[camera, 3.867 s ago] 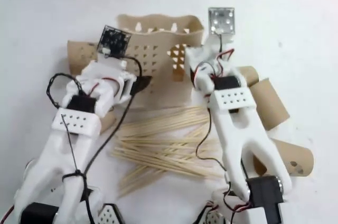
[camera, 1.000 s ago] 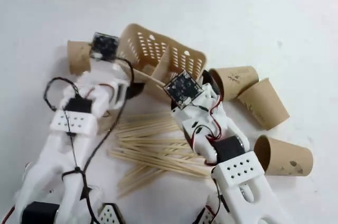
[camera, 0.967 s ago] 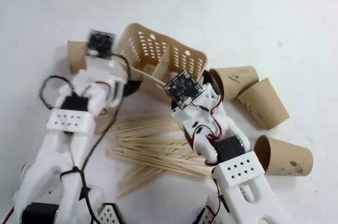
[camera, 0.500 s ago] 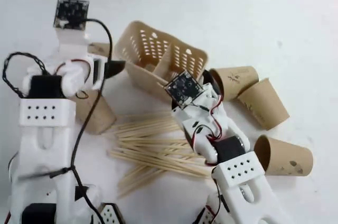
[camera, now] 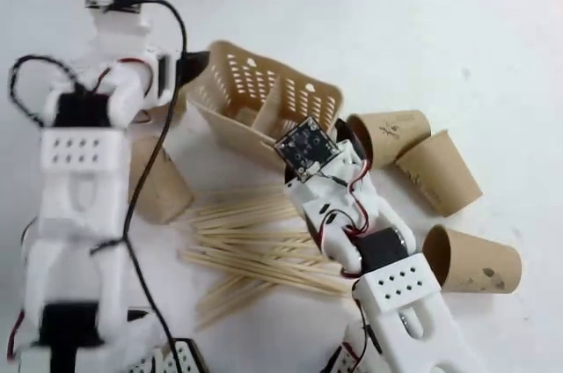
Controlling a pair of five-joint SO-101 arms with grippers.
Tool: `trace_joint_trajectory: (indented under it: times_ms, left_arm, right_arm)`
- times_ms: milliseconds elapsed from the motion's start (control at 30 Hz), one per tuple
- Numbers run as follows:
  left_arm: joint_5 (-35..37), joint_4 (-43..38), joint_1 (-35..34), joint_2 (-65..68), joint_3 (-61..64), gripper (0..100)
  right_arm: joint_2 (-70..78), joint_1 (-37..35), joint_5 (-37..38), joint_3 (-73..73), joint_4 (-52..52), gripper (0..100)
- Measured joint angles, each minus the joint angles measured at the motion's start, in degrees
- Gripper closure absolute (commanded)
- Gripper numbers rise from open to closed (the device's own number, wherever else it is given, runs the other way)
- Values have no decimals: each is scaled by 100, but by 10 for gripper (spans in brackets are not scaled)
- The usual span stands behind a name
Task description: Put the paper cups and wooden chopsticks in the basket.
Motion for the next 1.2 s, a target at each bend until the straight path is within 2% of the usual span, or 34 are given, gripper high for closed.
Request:
trace_joint_trajectory:
  times_ms: [100, 167, 233, 333, 400, 600, 700, 833, 1033, 1200]
  left_arm:
    - [9, -185, 26, 730, -97, 631]
    - [9, -211, 44, 1134, -290, 666]
    - [9, -220, 79, 1433, -510, 772]
    - [18, -229, 97, 1723, -800, 981]
    - [18, -246, 62, 1864, -897, 958]
    - [255, -70, 404, 1899, -976, 979]
    - [712, 264, 571, 1908, -1169, 979]
    - [809, 976, 712, 1943, -1662, 979]
    - [809, 2119, 686, 1996, -2523, 976]
    - [809, 2418, 677, 2040, -2637, 902]
  right_arm:
    - [0, 0, -35, 0, -18, 704]
    - [0, -26, -53, 0, -35, 704]
    - [-18, -35, -53, 0, -44, 704]
    - [18, -35, -62, 26, 9, 704]
    - [44, 9, -62, 62, 18, 704]
    - [26, 9, -79, 62, 18, 704]
    - [35, -18, -79, 62, 18, 704]
    - [35, 9, -79, 62, 105, 704]
    - [35, 888, -79, -888, 1503, 704]
    - [26, 1371, 123, -1758, 2716, 704]
